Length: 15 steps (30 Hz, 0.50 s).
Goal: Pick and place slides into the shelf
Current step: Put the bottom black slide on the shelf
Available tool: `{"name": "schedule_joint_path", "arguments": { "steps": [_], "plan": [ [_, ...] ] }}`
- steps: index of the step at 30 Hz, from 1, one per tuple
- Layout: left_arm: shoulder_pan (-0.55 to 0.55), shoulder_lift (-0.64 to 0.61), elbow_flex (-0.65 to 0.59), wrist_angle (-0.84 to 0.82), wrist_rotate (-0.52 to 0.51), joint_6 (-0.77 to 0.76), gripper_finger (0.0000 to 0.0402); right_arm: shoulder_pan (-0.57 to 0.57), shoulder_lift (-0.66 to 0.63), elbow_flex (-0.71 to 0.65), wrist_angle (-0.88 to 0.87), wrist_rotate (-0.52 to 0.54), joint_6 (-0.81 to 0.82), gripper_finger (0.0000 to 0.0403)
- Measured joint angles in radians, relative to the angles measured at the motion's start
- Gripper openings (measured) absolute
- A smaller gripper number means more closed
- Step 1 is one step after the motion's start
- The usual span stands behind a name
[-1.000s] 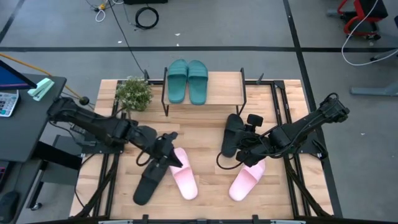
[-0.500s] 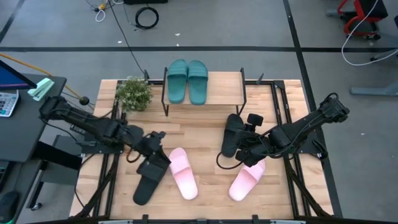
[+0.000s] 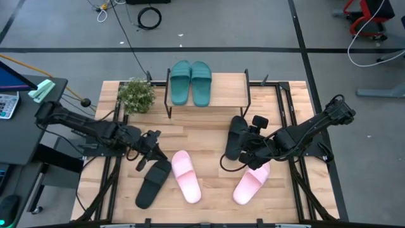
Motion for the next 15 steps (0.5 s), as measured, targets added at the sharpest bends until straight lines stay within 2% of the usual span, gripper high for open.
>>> {"name": "schedule_joint_path", "arguments": {
  "steps": [4, 15],
  "plan": [
    [0.004, -0.003, -0.055, 0.093, 0.000, -0.020, 0.0024, 0.000, 0.000, 0.000, 0.005, 0.000, -0.004, 0.0160],
    [0.004, 0.000, -0.058, 0.184, 0.001, -0.184, 0.0037, 0.000, 0.000, 0.000, 0.014, 0.000, -0.008, 0.0160]
  ]
}}
